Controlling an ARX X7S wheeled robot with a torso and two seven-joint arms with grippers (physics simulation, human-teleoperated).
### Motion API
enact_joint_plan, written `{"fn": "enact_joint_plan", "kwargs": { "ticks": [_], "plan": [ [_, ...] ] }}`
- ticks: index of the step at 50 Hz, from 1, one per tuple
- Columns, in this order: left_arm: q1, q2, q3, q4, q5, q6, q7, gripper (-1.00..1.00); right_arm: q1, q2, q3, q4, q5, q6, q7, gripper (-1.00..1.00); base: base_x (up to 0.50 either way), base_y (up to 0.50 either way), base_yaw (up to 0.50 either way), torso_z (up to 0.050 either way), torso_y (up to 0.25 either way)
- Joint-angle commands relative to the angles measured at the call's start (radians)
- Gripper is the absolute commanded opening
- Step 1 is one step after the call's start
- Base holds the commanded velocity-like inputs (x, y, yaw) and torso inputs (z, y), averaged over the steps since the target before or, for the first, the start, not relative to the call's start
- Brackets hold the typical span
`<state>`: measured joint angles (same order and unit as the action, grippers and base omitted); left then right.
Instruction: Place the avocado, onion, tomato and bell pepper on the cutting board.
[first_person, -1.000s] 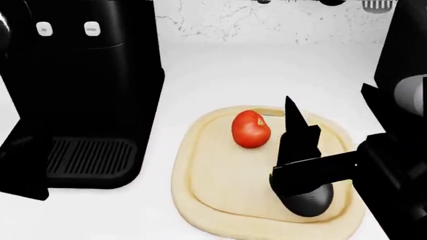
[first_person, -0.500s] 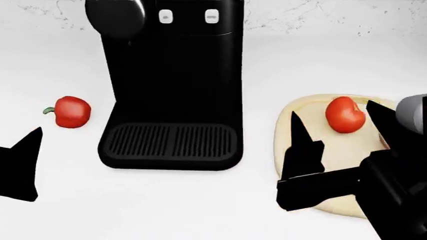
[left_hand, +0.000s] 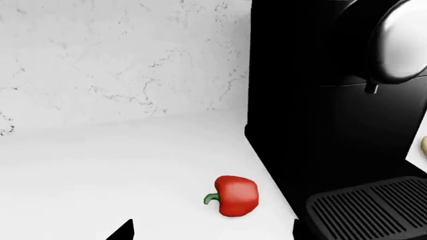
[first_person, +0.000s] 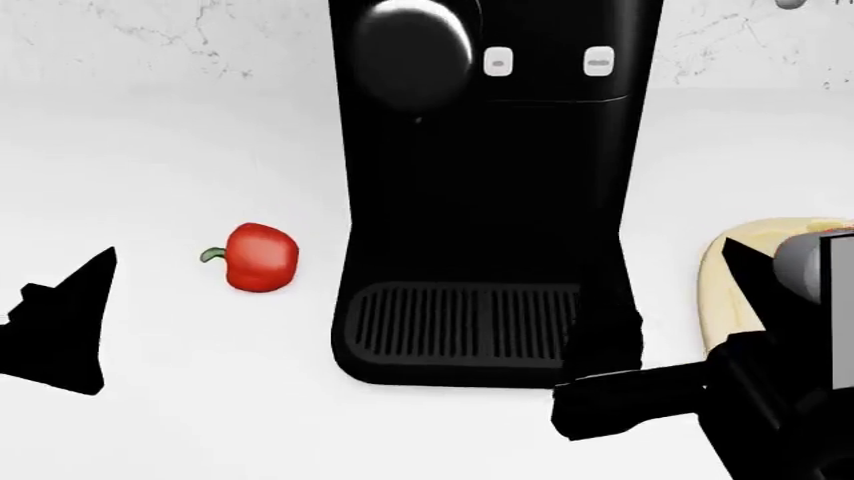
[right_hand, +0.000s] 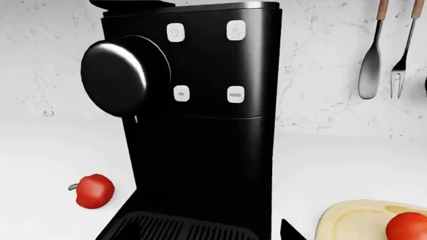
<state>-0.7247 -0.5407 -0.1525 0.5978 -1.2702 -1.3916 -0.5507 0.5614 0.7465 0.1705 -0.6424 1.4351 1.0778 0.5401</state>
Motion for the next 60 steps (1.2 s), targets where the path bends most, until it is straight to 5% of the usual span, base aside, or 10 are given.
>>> {"fn": "enact_joint_plan", "kwargs": {
  "ticks": [1, 15, 35, 45, 60],
  "plan": [
    [0.009, 0.011, 0.036, -0.026, 0.047, 0.066, 0.052, 1.0, -0.051, -0.014, 0.013, 0.02, -0.072, -0.023, -0.02, 1.0, 0.27, 0.08, 0.0, 0.0, 0.0],
    [0.006, 0.045, 0.085, -0.098, 0.091, 0.126, 0.104, 1.0, -0.038, 0.01, 0.025, 0.004, 0.012, 0.001, 0.058, 1.0, 0.03, 0.01, 0.0, 0.0, 0.0],
    [-0.243, 0.215, 0.441, -0.577, 0.414, 0.325, 0.313, 1.0, -0.064, 0.009, 0.03, 0.023, 0.004, -0.014, 0.045, 1.0, 0.0, 0.0, 0.0, 0.0, 0.0],
    [-0.343, 0.322, 0.598, -1.022, 0.599, 0.521, 0.45, 1.0, -0.032, 0.017, 0.01, 0.03, 0.043, 0.003, 0.076, 1.0, 0.0, 0.0, 0.0, 0.0, 0.0],
    [-0.479, 0.479, 0.689, -1.615, 0.743, 0.812, 0.592, 1.0, -0.127, 0.018, 0.057, 0.017, 0.014, -0.032, 0.039, 1.0, 0.0, 0.0, 0.0, 0.0, 0.0]
  ]
}}
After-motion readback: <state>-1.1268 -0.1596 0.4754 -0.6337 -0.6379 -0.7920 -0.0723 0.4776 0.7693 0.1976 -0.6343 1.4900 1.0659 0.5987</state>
